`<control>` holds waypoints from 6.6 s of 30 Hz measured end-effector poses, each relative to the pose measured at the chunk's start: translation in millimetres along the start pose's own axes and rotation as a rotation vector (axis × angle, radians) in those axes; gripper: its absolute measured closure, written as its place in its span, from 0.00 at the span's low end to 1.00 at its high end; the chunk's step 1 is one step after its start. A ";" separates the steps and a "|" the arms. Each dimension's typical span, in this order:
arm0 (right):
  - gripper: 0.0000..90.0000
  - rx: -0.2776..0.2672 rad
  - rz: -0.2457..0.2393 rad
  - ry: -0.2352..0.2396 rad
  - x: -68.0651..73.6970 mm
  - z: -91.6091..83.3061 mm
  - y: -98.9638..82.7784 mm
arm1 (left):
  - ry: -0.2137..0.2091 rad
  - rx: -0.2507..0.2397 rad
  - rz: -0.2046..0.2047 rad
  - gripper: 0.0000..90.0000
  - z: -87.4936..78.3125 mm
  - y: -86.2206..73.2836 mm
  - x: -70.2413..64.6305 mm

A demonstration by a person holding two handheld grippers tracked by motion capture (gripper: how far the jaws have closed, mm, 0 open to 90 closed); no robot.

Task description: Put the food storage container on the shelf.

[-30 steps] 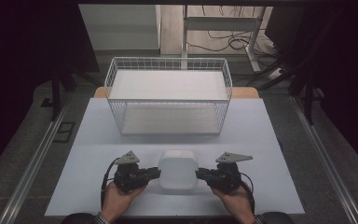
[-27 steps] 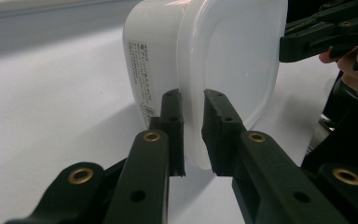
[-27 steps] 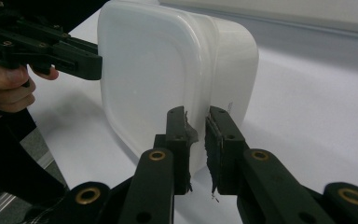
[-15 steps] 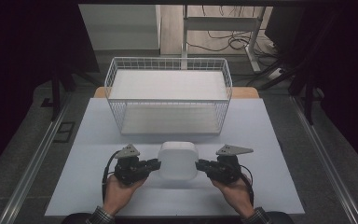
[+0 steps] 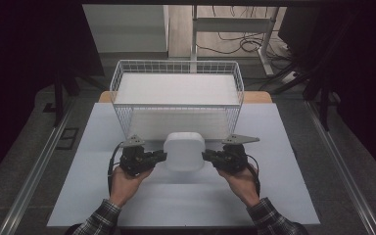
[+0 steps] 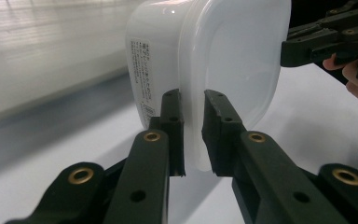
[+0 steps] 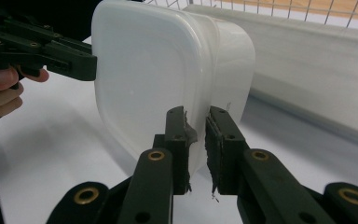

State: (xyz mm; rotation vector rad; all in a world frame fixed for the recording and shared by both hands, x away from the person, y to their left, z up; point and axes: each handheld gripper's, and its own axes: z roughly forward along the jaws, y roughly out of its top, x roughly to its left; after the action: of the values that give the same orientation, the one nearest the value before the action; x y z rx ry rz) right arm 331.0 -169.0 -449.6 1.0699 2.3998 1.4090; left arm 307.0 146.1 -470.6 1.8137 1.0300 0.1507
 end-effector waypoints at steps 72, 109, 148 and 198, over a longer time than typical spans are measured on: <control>0.93 -0.047 -0.030 -0.097 -44.3 64.4 38.6 | 0.140 -0.141 0.059 0.30 48.4 27.3 34.9; 0.97 0.049 -0.199 0.005 0.3 69.3 4.7 | 0.000 -0.058 0.165 0.06 -22.5 -64.0 -0.8; 0.97 0.086 -0.196 -0.079 -27.4 133.1 33.0 | 0.071 -0.072 0.190 0.06 -31.2 -81.6 2.4; 0.45 0.090 -0.218 -0.034 -14.0 113.6 32.3 | 0.032 -0.071 0.177 0.06 -29.6 -82.8 3.0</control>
State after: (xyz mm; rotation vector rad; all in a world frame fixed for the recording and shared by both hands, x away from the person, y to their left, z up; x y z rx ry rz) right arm 410.3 -89.0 -488.0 0.8127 2.4875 1.2124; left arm 245.8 180.0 -523.8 1.8418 0.8748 0.3211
